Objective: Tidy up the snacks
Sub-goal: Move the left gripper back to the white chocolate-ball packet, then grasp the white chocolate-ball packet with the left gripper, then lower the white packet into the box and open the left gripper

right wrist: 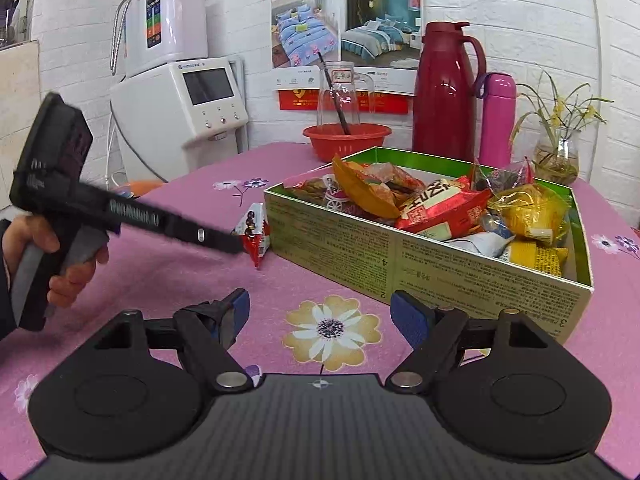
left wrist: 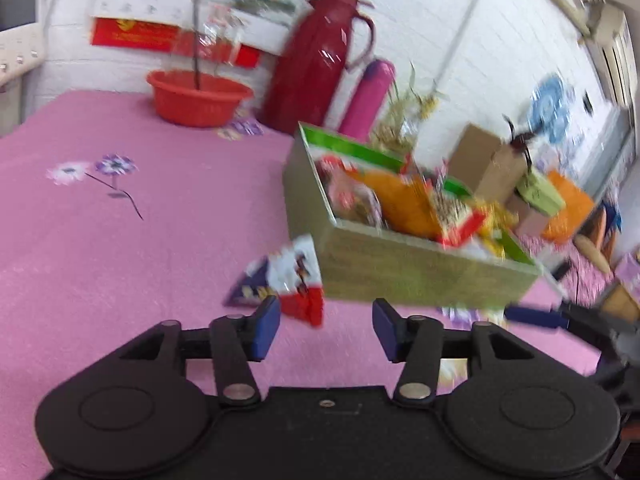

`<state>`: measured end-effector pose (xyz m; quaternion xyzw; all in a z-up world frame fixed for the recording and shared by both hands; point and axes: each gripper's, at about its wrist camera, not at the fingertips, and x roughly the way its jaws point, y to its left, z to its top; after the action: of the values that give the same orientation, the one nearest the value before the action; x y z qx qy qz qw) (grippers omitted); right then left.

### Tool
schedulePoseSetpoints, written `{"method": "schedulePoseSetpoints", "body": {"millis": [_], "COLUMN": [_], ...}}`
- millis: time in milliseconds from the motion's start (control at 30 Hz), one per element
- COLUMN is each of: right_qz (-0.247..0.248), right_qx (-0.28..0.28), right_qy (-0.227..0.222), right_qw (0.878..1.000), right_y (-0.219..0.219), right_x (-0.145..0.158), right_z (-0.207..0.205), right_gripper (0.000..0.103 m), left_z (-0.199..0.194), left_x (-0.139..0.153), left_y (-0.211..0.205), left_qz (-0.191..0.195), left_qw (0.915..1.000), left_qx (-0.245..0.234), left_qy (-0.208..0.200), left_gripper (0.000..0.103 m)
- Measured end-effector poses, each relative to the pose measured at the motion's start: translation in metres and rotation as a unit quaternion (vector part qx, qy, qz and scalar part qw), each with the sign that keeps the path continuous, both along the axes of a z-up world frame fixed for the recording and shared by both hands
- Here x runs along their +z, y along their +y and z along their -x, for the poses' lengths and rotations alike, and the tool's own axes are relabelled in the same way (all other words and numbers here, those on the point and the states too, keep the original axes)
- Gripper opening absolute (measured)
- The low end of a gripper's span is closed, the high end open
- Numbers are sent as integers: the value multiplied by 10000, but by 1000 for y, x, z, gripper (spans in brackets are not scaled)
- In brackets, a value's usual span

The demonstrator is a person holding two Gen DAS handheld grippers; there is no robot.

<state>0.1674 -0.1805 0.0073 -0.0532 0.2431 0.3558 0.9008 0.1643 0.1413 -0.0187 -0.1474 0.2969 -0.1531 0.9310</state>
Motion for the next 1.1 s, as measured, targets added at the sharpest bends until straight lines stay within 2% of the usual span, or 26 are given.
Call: {"method": "schedulePoseSetpoints", "body": {"millis": [133, 300, 333, 367, 400, 567, 667, 700, 733, 767, 867, 967, 1100], "right_qz": [-30, -151, -122, -79, -40, 109, 143, 155, 177, 160, 174, 226, 139], "right_qx": [188, 485, 522, 535, 519, 491, 517, 506, 492, 487, 486, 499, 482], "right_qy": [136, 532, 589, 636, 684, 721, 586, 554, 577, 610, 554, 412, 122], "right_qw": [9997, 9973, 9968, 9965, 9963, 9961, 9968, 9971, 9970, 9968, 9971, 9976, 9987], "right_y": [15, 48, 56, 64, 70, 96, 105, 106, 107, 107, 104, 97, 80], "right_x": [-2, -9, -11, -14, -16, -23, -23, -23, -24, -24, -23, -21, -10], "right_z": [-6, -23, -28, -32, -38, -56, -58, -60, -62, -63, -59, -48, -29], "right_gripper": [103, 103, 96, 83, 75, 62, 52, 42, 34, 29, 25, 24, 24], "left_z": [-16, -40, -41, -40, -41, -41, -40, -39, -38, -37, -30, -19, -1], "left_x": [7, -10, -13, -16, -18, -20, -21, -22, -22, -22, -21, -17, 0], "left_y": [14, 22, 22, 22, 22, 20, 20, 20, 19, 18, 13, 6, -10], "left_qz": [132, 270, 253, 261, 264, 228, 274, 285, 299, 287, 289, 309, 240], "left_qw": [9997, 9993, 9993, 9992, 9990, 9991, 9987, 9987, 9985, 9986, 9987, 9988, 9989], "left_qx": [212, 40, 5, -45, -78, -221, -302, -321, -337, -322, -304, -311, -391], "left_qy": [-56, 269, 290, 311, 340, 291, 293, 290, 304, 295, 280, 231, 9], "left_gripper": [64, 64, 65, 65, 65, 64, 59, 56, 56, 55, 54, 52, 49]}}
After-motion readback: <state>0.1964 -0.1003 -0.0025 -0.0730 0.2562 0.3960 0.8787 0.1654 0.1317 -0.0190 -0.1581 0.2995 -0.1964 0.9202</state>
